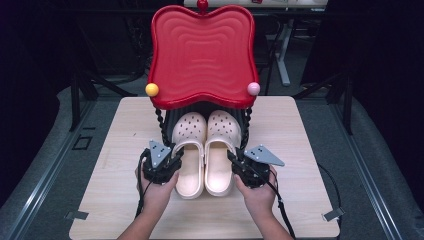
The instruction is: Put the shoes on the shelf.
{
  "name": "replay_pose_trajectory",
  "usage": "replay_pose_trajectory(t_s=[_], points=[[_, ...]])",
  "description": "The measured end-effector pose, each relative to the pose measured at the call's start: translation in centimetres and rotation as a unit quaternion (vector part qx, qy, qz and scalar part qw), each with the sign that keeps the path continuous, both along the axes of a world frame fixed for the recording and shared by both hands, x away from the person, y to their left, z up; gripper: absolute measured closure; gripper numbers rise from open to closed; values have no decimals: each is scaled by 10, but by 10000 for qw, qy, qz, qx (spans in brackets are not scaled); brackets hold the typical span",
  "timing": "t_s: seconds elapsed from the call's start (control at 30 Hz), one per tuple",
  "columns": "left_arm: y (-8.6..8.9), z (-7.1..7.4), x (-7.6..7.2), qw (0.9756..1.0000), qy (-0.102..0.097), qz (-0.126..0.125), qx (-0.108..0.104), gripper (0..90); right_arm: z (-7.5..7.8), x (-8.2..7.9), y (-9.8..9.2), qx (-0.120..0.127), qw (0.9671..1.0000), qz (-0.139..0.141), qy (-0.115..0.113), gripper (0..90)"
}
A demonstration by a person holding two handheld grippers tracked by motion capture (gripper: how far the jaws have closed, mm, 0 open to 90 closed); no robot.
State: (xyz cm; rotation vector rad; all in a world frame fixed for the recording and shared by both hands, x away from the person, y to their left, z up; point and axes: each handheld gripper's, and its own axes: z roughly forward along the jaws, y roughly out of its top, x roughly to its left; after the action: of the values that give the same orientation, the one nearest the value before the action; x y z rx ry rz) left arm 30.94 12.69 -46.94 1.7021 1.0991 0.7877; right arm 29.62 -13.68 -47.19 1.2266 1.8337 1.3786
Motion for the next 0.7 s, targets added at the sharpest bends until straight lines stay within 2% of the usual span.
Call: replay_pose_trajectory(t_s=[0.03, 0.13, 0.2, 0.27, 0.33, 0.43, 0.53, 0.7], points=[[0, 0, 0, 10000, 0, 0, 0, 681, 0, 0, 0, 0, 10000, 0, 0, 717], [5, 4, 7, 9997, 39, 103, -214, 691, 4, 7, 1, -143, 9998, -56, -147, 725], [5, 6, 11, 9997, 25, 133, -219, 692, 5, 12, 0, -220, 9996, -56, -149, 727], [5, 7, 13, 9998, 22, 125, -177, 692, 5, 17, 0, -219, 9996, -29, -175, 729], [2, 8, 20, 9999, -39, 96, -68, 691, 7, 21, 0, -166, 9998, 8, -106, 729], [2, 10, 26, 9999, -68, 96, -19, 690, 9, 28, 0, -195, 9998, -28, -78, 729], [3, 12, 38, 9998, -49, 83, -173, 687, 11, 37, 1, -143, 9999, -67, -51, 729], [0, 14, 47, 9998, -80, 88, -160, 678, 13, 50, 0, -47, 9998, -201, -9, 731]])
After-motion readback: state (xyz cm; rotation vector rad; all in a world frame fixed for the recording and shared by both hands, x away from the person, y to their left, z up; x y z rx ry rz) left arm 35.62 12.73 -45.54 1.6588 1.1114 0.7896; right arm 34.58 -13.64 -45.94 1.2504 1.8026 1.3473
